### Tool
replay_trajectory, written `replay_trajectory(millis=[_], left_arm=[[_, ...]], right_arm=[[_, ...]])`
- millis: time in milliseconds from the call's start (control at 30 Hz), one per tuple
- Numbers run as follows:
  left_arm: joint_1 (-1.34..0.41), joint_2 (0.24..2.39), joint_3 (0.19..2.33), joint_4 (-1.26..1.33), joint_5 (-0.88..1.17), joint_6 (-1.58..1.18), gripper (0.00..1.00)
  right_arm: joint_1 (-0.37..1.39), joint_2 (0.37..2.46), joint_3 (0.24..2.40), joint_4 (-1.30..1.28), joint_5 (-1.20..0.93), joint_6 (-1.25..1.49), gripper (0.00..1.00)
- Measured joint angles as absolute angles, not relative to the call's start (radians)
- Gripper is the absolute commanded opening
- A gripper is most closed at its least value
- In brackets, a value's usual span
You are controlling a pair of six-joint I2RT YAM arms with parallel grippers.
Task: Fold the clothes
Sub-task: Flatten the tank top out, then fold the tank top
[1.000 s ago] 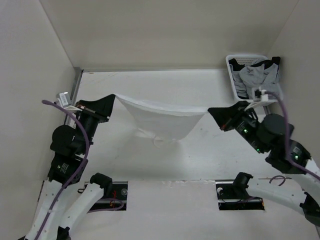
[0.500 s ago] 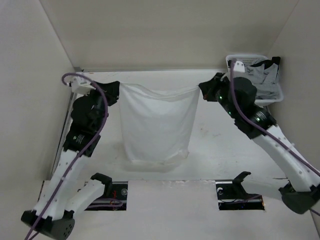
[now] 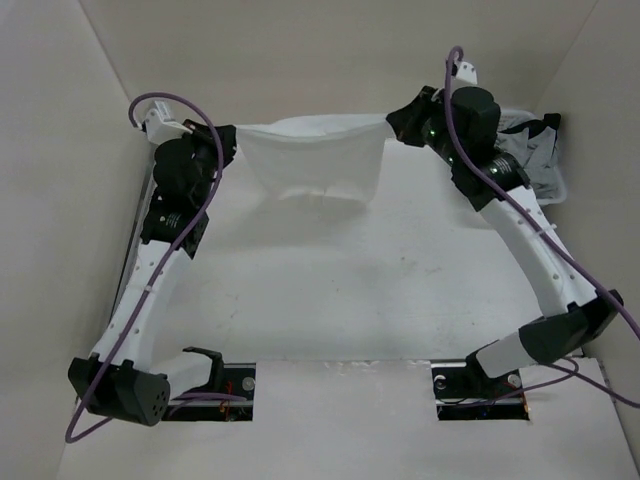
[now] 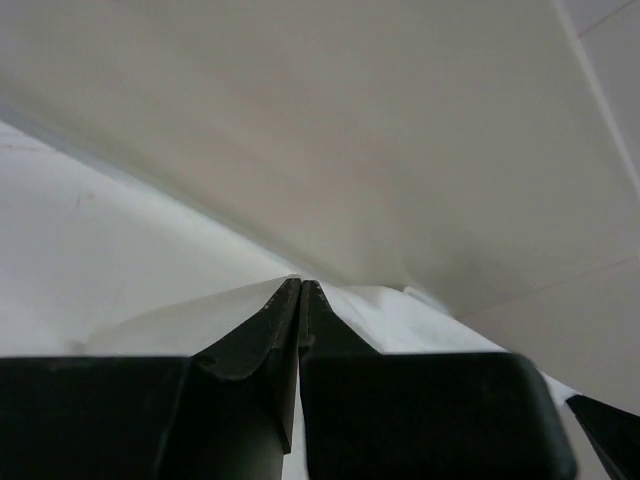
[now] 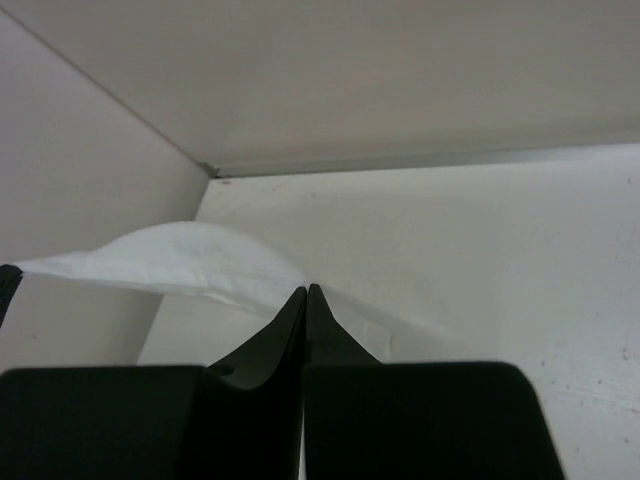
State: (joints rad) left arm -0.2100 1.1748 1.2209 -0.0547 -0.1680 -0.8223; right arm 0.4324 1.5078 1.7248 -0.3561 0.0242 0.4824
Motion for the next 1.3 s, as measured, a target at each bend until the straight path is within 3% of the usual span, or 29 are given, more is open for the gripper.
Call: replay_trajectory(millis=[167,333,567,700,1067,1167,1300], left_arm=[[-0.215,1.061,1.149,0.025,-0.155,-0.831,0.01],[-0.219,0.884,0.82,0.088,-0.147,-0.846,0.01],[-0.221,0.754,0.363,0.064,-0.103,-0.867,0.02],[-0.233,0.632,0.196,0.004,-0.054,-0.904,0.02],[-0.312,0.159,0.146,-0.364,-0.056,-1.026,0.01],[-0.311,0.257,0.204,-0.348,-0.093,-1.021,0.01],[-0.308,0.62,0.34,-0.175,-0.116,-0.999,0.01]], right_arm=[[0.433,1.345,1.598,-0.294,0.016,0.483,0.0],[0.45,1.168,1.208,-0.17,0.014,0.507,0.0],[0.5,1.145,0.616,-0.069,0.013,0.602,0.0],[0.578,1.089,0.421,-0.061,0.02,0.668,0.0],[0.879,0.736,0.336,-0.161,0.128,0.886,0.0],[0.831,0.771,0.363,-0.196,0.142,0.873,0.0],[0.662,0.923,0.487,-0.188,0.127,0.797,0.0]])
